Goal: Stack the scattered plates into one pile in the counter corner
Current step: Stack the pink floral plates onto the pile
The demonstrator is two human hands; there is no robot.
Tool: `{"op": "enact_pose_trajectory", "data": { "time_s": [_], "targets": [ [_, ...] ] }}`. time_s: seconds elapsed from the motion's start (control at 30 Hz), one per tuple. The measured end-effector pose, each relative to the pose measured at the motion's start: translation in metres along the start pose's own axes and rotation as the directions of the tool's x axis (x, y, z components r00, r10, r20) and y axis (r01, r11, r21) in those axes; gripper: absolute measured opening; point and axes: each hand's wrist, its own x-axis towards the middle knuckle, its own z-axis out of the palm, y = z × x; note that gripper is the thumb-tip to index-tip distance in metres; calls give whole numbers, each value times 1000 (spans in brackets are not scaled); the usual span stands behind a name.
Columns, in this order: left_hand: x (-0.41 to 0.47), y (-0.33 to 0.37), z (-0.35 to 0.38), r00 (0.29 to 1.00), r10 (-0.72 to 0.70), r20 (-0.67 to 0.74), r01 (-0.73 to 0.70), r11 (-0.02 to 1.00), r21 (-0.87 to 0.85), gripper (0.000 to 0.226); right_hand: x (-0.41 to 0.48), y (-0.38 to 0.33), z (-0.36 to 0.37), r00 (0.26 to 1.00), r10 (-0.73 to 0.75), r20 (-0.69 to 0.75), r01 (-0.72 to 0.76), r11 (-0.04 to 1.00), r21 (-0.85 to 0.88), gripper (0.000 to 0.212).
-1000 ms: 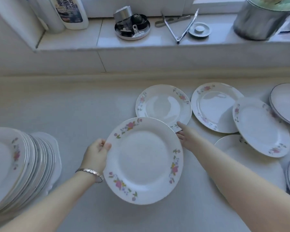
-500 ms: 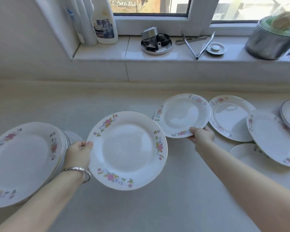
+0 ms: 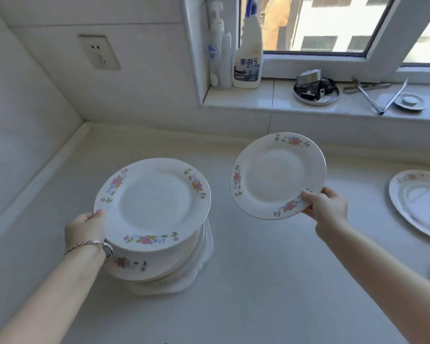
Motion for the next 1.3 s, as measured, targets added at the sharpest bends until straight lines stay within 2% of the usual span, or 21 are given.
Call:
{"op": "enact_pose_trajectory", "data": {
  "time_s": [0.03,0.2,0.33,0.53,0.67,0.83,1.13,1.2,1.23,1.3],
  "targets": [
    [7,-5,-6,1000,-13,1,13,1000,1,10,-4,3,12,1000,-2,12,2,1000,-15,24],
    [35,-30,-19,997,-62,39,62,998,1,6,-17,13,56,999,-27,43,29,998,-47,23],
    [51,-48,-19,989,-63,136,59,998,37,13,-20,13,73,996,-86,28,88,994,-68,24],
    [56,-58,-24,954,59,295,-127,968,217,21,-21,10,80,997,-78,-12,77,996,-50,23],
    [57,-62,-21,927,135,350,-273,882,384,26,-19,10,80,998,-49,-33,47,998,-50,23],
    [60,-62,-24,910,154,385,-370,722,585,30,-22,12,77,999,-38,-30,38,999,-22,22],
    [45,-57,-26,902,217,374,-432,508,745,29,-30,5,74,999,-40,19,39,999,34,23],
    [44,-58,-23,910,235,342,-414,574,707,26,-33,4,74,999,-16,52,12,997,83,23],
    [45,-61,-20,920,225,320,-384,669,636,24,-35,3,75,997,2,78,-11,993,116,23],
    [47,-66,-14,935,153,319,-268,894,359,23,-40,3,78,988,44,149,-69,983,168,21]
  ]
}}
